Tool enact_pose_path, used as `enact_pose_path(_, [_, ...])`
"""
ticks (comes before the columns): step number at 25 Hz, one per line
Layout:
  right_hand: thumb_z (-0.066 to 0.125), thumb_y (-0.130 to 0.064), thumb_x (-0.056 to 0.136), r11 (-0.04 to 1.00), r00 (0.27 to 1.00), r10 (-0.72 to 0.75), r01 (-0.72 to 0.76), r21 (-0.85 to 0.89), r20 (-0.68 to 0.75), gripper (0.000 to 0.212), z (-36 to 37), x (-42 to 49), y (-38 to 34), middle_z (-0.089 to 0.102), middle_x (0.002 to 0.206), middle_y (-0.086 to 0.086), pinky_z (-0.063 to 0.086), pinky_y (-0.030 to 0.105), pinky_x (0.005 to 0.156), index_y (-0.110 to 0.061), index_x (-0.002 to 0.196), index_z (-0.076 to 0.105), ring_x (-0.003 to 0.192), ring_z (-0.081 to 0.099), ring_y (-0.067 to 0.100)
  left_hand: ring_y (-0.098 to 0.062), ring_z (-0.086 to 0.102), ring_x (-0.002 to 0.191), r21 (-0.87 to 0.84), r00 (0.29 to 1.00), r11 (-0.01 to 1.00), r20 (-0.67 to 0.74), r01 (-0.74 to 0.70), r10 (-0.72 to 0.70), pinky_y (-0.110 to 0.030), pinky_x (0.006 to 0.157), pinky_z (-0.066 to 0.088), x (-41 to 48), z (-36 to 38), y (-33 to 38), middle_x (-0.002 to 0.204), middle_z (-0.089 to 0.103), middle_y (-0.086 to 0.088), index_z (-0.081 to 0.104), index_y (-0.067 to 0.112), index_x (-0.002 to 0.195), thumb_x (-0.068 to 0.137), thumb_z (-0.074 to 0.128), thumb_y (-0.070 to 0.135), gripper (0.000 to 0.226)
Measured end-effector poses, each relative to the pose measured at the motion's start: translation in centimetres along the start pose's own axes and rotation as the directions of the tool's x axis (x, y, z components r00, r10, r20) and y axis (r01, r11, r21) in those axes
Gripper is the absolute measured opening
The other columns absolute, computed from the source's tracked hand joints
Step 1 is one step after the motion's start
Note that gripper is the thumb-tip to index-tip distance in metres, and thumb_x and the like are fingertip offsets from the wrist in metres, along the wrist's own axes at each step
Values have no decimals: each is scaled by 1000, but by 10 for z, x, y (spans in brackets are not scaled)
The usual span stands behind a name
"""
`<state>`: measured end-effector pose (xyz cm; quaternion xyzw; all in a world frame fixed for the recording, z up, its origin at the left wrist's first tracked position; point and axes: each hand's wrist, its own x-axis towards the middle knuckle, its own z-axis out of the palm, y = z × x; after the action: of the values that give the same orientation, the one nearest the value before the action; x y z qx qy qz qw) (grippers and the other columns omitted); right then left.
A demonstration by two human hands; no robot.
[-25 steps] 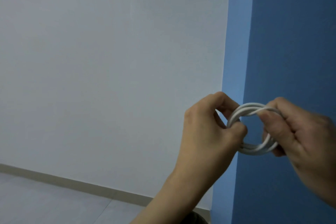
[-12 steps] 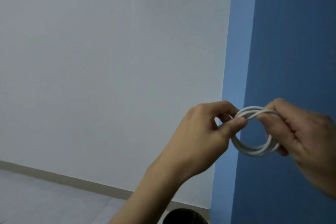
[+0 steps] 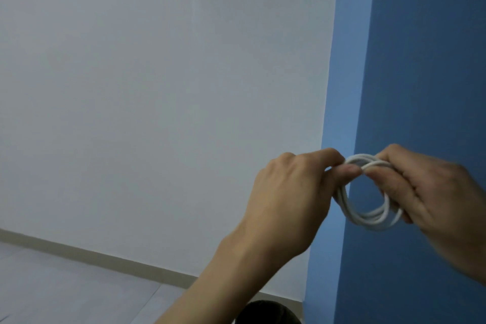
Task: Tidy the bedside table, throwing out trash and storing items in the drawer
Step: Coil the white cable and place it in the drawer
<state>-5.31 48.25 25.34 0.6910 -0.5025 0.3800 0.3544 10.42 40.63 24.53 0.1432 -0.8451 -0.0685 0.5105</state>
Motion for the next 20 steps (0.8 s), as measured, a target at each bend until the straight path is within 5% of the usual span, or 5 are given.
enact_pose_path(4, [24,-50,95,980,992,-112,102,-169,-54,49,0,-1,-3,44,52,-1,36,25,52,-14,73,51,63,42,20,-23,42,51,-188,995,978,47,93,-85,-35,58,44,0,-4,2,42,44,3,59,22,74,92,50,46,32])
enact_pose_path(7, [29,-43,95,976,988,-138,124,-181,-66,44,0,3,-4,42,54,-2,35,23,52,-13,73,51,63,41,21,-17,52,70,-72,996,996,79,52,-47,-35,66,45,-2,-7,3,63,60,3,58,22,84,92,46,50,31])
enact_pose_path(9, [34,-38,93,976,989,-136,122,-181,-65,39,-1,7,-5,42,54,-3,35,22,52,-11,72,52,62,42,19,-13,51,80,-163,991,986,134,21,1,-33,71,43,-4,-4,4,75,59,4,52,17,91,96,45,41,26])
enact_pose_path(14, [30,-50,93,986,981,-139,124,113,134,35,-29,20,3,51,73,-9,38,14,58,-32,78,55,65,53,6,-6,38,48,-472,999,881,49,14,10,-19,50,32,-3,9,-4,60,45,9,52,20,94,99,42,25,12])
enact_pose_path(20, [47,-29,87,950,961,-249,266,-161,117,17,-33,22,33,49,74,-9,34,12,62,-20,80,60,67,42,5,-6,38,53,-452,998,892,55,-10,39,-15,51,34,-6,10,-5,59,44,11,60,17,99,97,49,20,12])
